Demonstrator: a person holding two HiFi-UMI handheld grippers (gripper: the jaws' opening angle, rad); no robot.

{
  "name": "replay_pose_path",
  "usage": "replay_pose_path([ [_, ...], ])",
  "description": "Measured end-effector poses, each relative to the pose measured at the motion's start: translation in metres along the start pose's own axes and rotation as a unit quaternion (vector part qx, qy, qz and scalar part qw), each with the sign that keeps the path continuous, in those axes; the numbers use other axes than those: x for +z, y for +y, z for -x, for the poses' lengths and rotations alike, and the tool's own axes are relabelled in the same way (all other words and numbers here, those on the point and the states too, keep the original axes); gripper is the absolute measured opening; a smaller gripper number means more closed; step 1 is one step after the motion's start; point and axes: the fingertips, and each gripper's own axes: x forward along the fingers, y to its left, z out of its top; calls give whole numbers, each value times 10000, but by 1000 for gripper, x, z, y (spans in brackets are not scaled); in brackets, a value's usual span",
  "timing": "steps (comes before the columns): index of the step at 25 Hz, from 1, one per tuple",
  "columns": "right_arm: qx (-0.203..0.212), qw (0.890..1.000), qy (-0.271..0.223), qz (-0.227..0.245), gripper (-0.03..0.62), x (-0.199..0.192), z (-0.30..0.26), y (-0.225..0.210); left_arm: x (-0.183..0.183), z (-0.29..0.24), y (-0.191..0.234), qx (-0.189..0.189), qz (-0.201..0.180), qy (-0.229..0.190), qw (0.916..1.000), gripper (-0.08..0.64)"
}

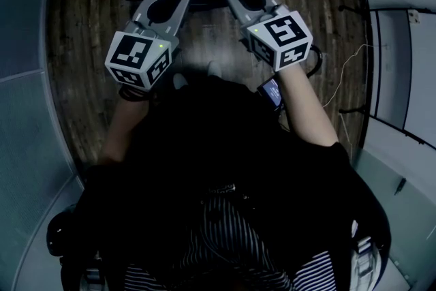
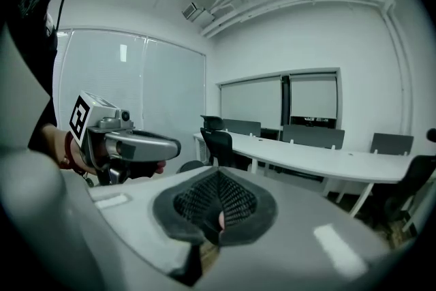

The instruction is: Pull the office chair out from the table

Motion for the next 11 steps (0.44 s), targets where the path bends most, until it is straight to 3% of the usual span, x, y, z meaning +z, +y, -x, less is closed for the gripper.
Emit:
replay_pose_path([
  [11,40,9999,15,116,0,4,-22,18,-7,7,3,-252,-451,167,9985,6],
])
